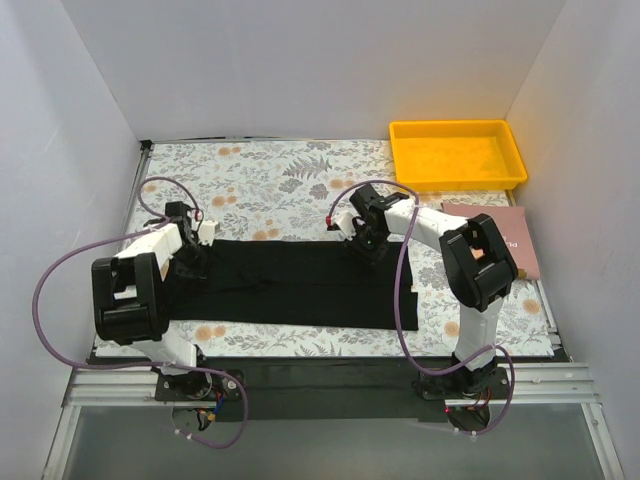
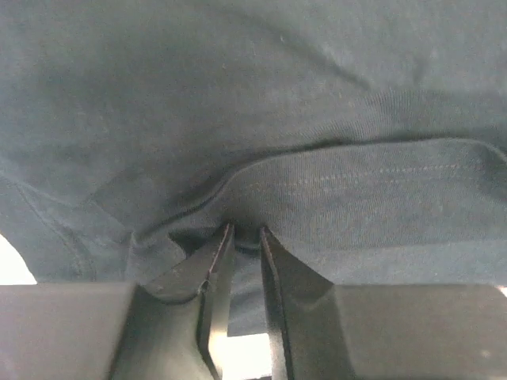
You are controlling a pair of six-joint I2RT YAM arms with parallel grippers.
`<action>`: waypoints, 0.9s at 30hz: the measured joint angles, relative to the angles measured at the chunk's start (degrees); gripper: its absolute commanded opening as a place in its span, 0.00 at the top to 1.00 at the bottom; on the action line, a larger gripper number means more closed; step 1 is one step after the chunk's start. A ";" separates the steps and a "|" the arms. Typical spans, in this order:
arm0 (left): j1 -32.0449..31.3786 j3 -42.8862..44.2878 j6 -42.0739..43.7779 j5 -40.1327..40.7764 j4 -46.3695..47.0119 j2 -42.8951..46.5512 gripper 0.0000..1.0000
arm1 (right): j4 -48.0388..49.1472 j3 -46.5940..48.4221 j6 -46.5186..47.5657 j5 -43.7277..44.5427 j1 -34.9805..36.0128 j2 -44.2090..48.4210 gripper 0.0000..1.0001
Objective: Fold and stack the t-shirts
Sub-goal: Fold the tshirt
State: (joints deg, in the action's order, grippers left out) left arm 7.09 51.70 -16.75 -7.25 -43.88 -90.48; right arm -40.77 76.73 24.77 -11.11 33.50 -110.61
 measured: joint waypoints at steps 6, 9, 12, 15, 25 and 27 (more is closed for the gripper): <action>-1.11 8.13 -2.45 2.36 -5.11 -8.41 0.90 | -0.17 -2.40 3.10 2.89 0.90 1.49 0.65; -1.25 16.33 -3.21 2.32 -10.19 -15.61 0.92 | 0.00 -4.46 4.09 1.88 1.51 2.95 0.66; -1.64 32.52 -4.20 1.25 -16.46 -27.12 0.92 | -0.28 -7.63 4.35 -0.04 3.78 5.35 0.65; -2.38 56.68 -5.66 -2.36 -19.52 -40.87 0.88 | -2.29 -9.46 3.74 -5.16 10.58 6.69 0.63; -6.38 63.41 -10.34 -12.33 -3.74 -39.26 0.73 | -6.16 -2.16 1.05 -20.24 14.34 7.32 0.63; -6.49 57.75 -10.86 -13.18 -3.08 -33.73 0.73 | -5.88 -1.14 0.92 -19.26 13.03 7.39 0.64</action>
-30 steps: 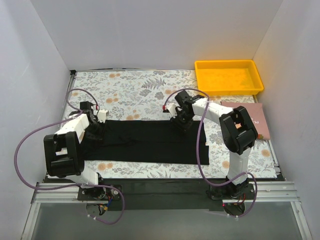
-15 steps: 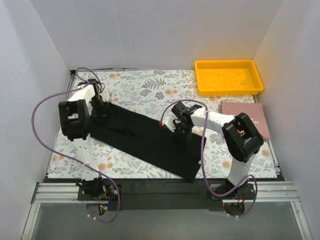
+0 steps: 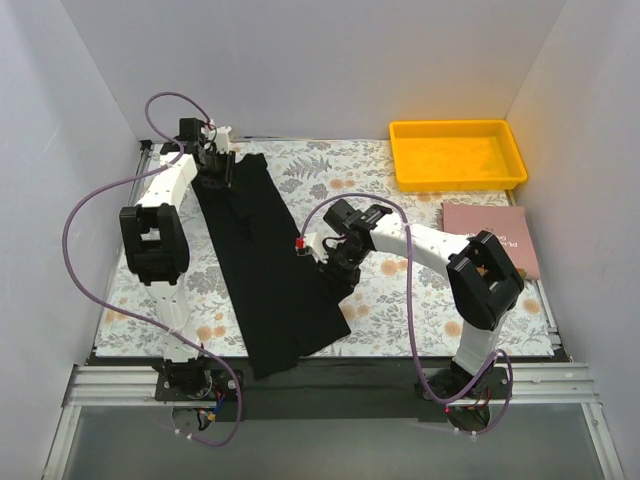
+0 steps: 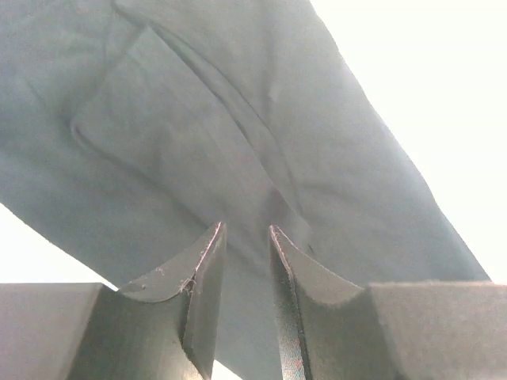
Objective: Fold and stack the t-shirts
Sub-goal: Fold the tshirt
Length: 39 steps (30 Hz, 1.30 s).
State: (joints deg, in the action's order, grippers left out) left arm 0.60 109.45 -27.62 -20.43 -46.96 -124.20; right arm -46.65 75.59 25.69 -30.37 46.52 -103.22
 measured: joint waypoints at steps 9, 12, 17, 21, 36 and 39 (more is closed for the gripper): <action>-0.04 -15.37 -3.08 -1.75 5.01 6.51 0.73 | 1.77 2.54 -0.90 1.42 0.79 -8.07 0.69; -1.01 -15.43 -3.78 -1.62 5.88 4.00 0.73 | 2.23 2.45 -1.40 1.88 1.25 -10.08 0.73; -3.85 -13.40 -4.39 -0.68 6.58 -1.33 0.74 | 4.48 0.70 -2.29 0.74 2.38 -10.12 0.75; -6.10 -9.70 -5.35 -0.22 6.78 -3.76 0.74 | 6.71 -1.60 -3.43 -2.29 3.43 -9.38 0.73; -17.00 12.76 -10.49 -5.99 6.60 -18.12 0.71 | 7.58 -7.15 -4.11 -7.08 2.84 -5.07 0.59; -16.92 13.73 -10.51 -6.38 5.95 -18.36 0.64 | 5.01 -5.49 -3.58 -7.08 -1.57 -4.02 0.58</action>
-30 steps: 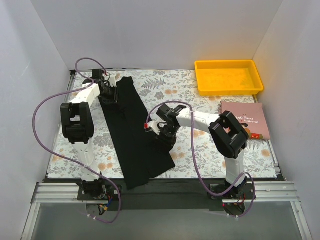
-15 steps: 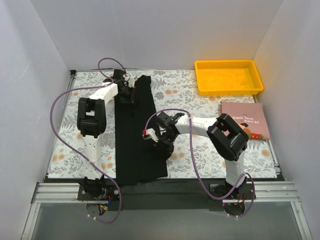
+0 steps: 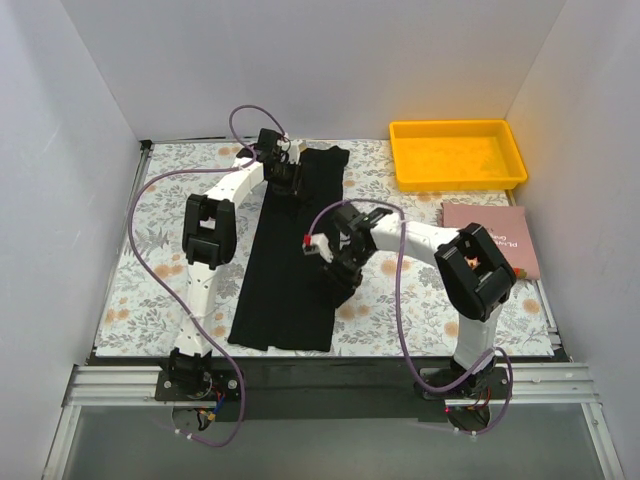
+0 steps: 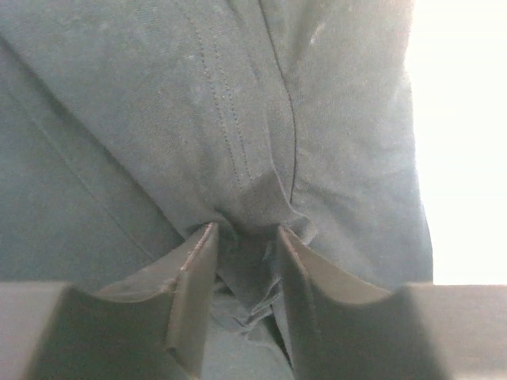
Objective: Fold and stack the t-shirts
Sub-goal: Fold the tshirt
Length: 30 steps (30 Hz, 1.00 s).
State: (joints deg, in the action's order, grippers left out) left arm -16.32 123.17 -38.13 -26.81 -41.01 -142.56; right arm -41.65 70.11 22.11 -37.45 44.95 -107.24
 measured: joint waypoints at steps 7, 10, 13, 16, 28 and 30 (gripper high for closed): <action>1.55 -2.05 0.24 -1.07 -1.51 5.07 0.55 | -0.81 22.32 -1.46 4.59 -12.17 -3.15 0.60; 3.48 -8.61 0.83 -2.32 -1.33 12.26 0.55 | 0.87 31.69 -3.08 9.18 -13.90 -7.65 0.64; 5.64 -17.84 1.53 -3.96 -0.63 20.70 0.55 | 1.57 39.63 -4.70 13.00 -13.90 -14.58 0.69; 7.56 -26.91 1.92 -4.79 0.37 27.58 0.55 | 2.40 43.98 -5.90 16.17 -13.66 -21.22 0.70; 8.68 -45.55 1.68 -6.88 2.86 33.38 0.56 | 3.48 46.53 -6.64 27.58 -13.66 -29.46 0.80; 9.01 -46.49 1.55 -6.91 3.37 33.38 0.56 | 3.76 47.30 -6.67 29.03 -13.84 -30.12 0.80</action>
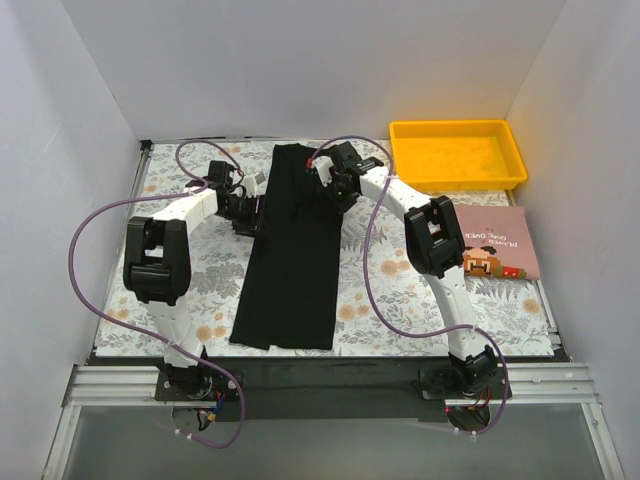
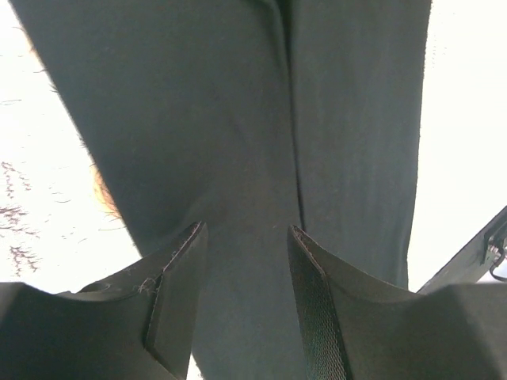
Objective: Fold and stack the t-shirts
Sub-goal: Fold the tshirt
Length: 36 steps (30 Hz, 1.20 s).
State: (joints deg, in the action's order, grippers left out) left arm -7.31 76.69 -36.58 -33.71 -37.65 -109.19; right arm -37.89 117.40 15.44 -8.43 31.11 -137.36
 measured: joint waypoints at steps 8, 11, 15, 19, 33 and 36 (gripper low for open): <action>0.55 0.90 -0.94 0.04 2.67 -3.21 0.59 | 1.92 2.95 -0.04 2.82 -1.27 -2.12 0.80; 0.55 2.19 -1.64 -0.04 3.50 -7.08 0.59 | 2.29 4.09 0.09 3.93 -1.49 -2.86 0.80; 0.74 5.49 -2.78 -0.85 3.39 -9.60 0.60 | 2.89 6.40 0.42 5.70 -1.64 -4.37 0.80; 0.74 8.81 -3.39 -1.31 3.48 -12.15 0.60 | 4.15 7.91 0.90 7.48 -1.95 -5.49 0.79; 0.72 11.67 -4.98 -3.56 3.52 -13.86 0.55 | 7.10 8.28 4.68 11.26 -2.32 -5.86 0.55; 0.74 11.78 -4.52 -4.74 2.95 -12.13 0.45 | 7.34 6.12 6.08 9.90 -2.89 -3.65 0.39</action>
State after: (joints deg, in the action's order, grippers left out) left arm -6.57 88.47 -41.10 -38.46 -34.70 -121.32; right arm -30.55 123.52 21.52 1.48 28.23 -141.01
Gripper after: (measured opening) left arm 0.482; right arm 0.536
